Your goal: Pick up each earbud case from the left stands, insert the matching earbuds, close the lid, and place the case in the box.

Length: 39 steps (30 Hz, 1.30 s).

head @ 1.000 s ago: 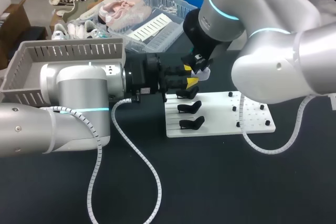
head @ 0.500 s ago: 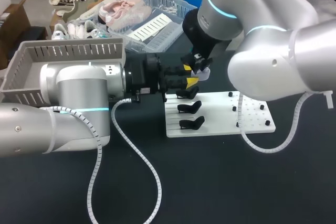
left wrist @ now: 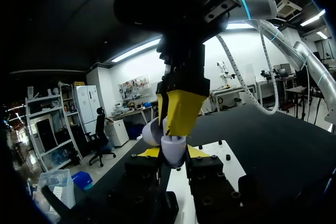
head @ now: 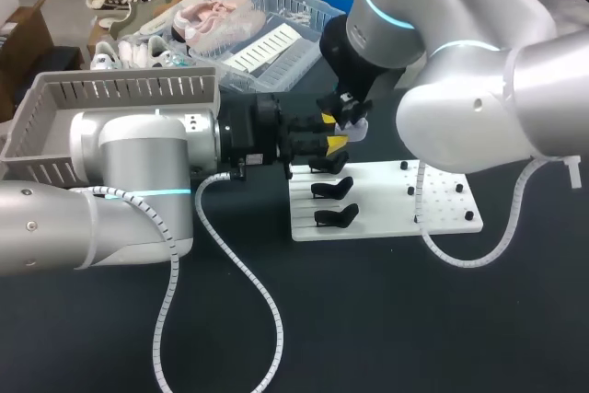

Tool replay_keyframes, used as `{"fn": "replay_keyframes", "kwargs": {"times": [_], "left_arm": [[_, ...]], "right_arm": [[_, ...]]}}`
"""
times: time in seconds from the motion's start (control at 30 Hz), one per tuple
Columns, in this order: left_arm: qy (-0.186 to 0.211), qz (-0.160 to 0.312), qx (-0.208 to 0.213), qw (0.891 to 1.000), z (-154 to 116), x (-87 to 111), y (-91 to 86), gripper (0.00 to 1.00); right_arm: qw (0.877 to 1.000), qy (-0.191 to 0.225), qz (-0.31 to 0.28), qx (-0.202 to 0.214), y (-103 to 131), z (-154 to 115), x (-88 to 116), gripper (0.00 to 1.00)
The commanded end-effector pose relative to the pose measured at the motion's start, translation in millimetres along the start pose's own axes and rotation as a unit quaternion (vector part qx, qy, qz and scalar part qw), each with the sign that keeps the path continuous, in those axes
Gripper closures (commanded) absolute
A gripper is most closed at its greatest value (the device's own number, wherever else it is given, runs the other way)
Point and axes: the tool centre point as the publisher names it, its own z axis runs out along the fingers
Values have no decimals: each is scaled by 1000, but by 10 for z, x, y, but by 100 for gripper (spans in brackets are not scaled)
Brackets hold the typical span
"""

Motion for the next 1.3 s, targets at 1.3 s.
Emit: {"fn": "replay_keyframes", "kwargs": {"times": [1.3], "left_arm": [[1, 1, -5, 1000, 8, -17, -34, 100]], "right_arm": [[1000, 7, 20, 12, -10, -19, 0, 78]]}}
